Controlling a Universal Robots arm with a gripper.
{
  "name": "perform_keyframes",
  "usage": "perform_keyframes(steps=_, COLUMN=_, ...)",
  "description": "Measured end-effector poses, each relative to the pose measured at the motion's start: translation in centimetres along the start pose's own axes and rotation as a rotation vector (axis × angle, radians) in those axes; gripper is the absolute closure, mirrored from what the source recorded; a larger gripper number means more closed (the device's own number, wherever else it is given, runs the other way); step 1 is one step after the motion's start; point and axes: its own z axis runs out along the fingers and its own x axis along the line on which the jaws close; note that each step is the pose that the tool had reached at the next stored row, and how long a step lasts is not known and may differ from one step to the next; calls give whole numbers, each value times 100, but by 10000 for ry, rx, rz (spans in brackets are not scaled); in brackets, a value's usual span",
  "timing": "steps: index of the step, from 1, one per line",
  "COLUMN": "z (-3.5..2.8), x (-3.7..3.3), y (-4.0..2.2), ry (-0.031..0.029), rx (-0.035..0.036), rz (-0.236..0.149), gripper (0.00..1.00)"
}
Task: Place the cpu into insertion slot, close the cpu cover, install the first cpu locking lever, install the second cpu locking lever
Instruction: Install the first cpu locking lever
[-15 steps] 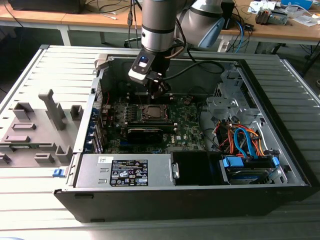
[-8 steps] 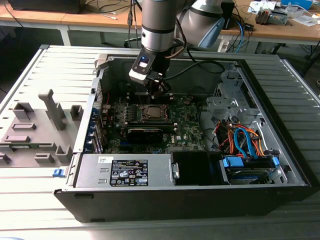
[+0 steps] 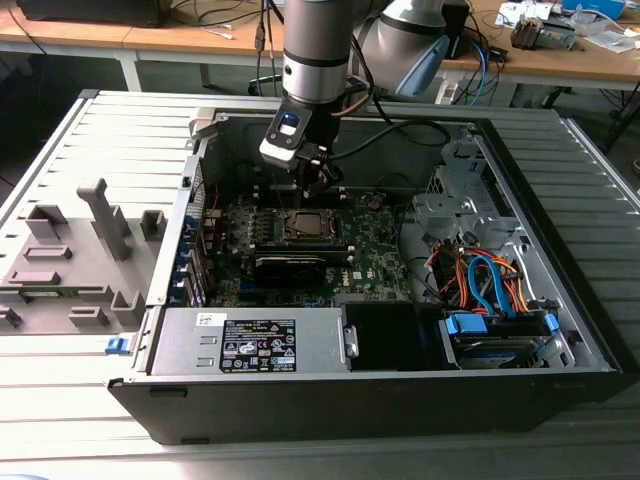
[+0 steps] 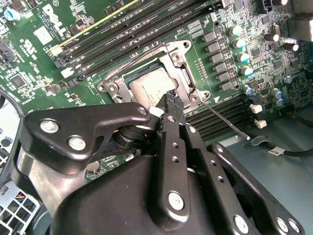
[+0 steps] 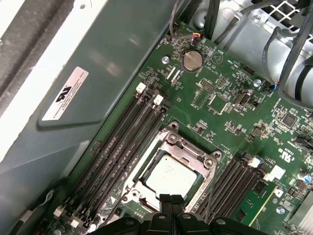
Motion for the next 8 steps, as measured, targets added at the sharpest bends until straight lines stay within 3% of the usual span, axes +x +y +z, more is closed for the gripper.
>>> perform_keyframes(steps=8, z=0, x=0, y=0, ry=-12, rx=-9, rz=-241, gripper=89)
